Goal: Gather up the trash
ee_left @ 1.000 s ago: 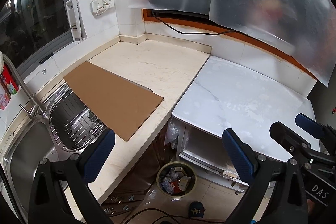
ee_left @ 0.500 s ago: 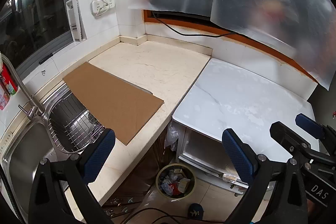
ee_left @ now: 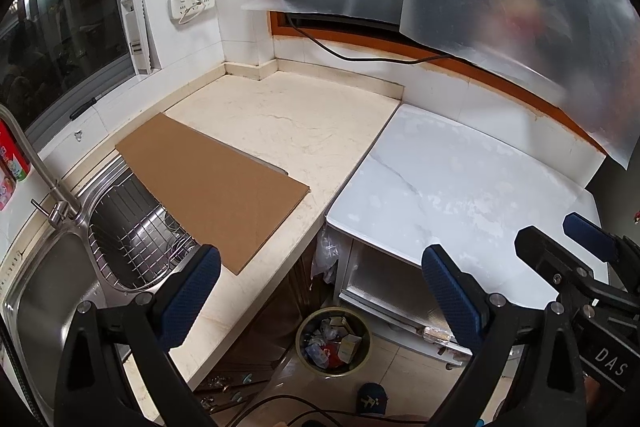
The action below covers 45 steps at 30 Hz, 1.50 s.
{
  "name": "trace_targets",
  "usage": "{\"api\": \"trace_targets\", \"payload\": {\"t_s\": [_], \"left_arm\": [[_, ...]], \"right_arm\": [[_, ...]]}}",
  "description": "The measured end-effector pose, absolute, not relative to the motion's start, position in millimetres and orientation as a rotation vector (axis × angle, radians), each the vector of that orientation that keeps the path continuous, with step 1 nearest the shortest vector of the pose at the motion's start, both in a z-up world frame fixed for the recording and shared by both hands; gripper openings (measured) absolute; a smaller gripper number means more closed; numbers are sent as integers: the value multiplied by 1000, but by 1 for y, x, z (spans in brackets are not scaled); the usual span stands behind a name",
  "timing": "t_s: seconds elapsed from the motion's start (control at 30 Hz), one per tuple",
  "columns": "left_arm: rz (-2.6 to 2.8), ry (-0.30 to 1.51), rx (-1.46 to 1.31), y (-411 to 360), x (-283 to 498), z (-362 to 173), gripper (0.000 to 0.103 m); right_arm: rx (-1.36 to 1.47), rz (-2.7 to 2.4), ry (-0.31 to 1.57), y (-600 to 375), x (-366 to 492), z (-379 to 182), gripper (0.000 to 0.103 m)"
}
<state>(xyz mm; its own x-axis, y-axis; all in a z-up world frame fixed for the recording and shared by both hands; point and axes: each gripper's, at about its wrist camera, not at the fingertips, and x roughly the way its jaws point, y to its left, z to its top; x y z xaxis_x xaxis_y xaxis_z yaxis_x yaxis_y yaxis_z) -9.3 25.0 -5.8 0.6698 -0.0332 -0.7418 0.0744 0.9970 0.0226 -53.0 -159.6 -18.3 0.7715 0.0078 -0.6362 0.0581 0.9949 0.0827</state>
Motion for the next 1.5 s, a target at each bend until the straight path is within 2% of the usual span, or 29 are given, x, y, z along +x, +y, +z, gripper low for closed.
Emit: {"api": "trace_targets", "payload": {"t_s": [1.5], "left_arm": [[-58,834,54,27,-16,-9,98]], "right_arm": [[103,-21,692,-157,-56,-20,77]]}}
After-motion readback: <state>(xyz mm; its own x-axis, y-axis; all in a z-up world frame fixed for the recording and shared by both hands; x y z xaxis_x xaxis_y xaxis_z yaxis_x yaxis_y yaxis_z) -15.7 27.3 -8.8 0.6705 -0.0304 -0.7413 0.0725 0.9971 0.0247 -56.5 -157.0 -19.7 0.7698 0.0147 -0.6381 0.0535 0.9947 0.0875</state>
